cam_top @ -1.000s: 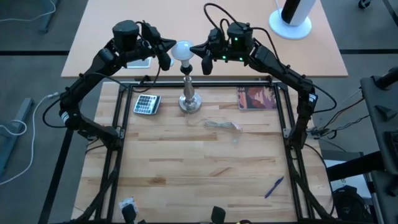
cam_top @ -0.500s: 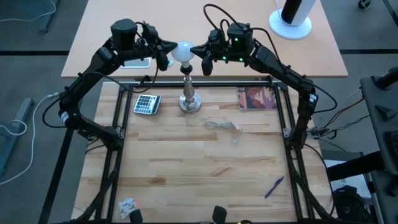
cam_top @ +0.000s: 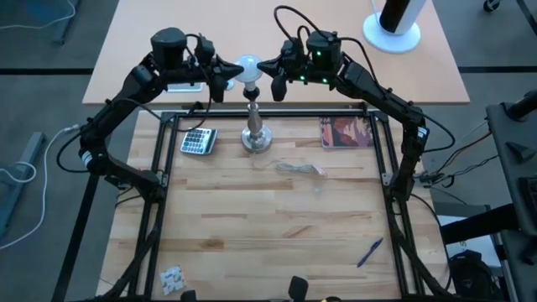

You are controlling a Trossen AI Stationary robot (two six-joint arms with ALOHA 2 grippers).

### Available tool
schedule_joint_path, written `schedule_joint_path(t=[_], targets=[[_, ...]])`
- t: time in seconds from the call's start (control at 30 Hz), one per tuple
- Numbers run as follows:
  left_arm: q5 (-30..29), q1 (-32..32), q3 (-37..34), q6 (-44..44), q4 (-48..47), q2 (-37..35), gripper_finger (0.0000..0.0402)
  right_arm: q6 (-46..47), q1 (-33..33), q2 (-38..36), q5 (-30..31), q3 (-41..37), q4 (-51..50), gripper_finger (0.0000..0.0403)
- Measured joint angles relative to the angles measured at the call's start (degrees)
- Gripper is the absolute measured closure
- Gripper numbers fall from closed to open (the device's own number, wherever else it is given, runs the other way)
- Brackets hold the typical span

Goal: Screw lightbulb
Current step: Remove the lightbulb from the table lamp

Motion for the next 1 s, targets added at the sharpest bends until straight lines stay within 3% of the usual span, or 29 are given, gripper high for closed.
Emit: schedule_joint_path(t=[0.13, 0.3, 0.5, 0.7, 1.0], targets=[[3.78, -0.34, -0.12, -0.28, -0.02, 0.0, 0.0401, -1.15, -0.2, 0.07, 2.08, -0.03, 0.24, 0.0403], [4.38, -0.63, -0.17, 0.51, 5.16, -1.51, 0.0401, -1.17, -0.21, 0.07, 2.13, -0.03, 0.11, 0.0403], [-1.42, 1.89, -0.02, 9.19, 7.88, -2.14, 0.0402, -0.47, -0.2, 0.07, 1.72, -0.03, 0.04, 0.0403], [-1.71, 4.09, -2.64, 10.98, 8.34, 0.41, 0.0401, -0.47, -0.14, 0.07, 1.48, -0.03, -0.02, 0.0403], [4.14, 5.29, -12.04, 1.41, 23.53, 0.22, 0.0401, -0.44, -0.2, -0.04, 1.49, -0.03, -0.68, 0.0403]])
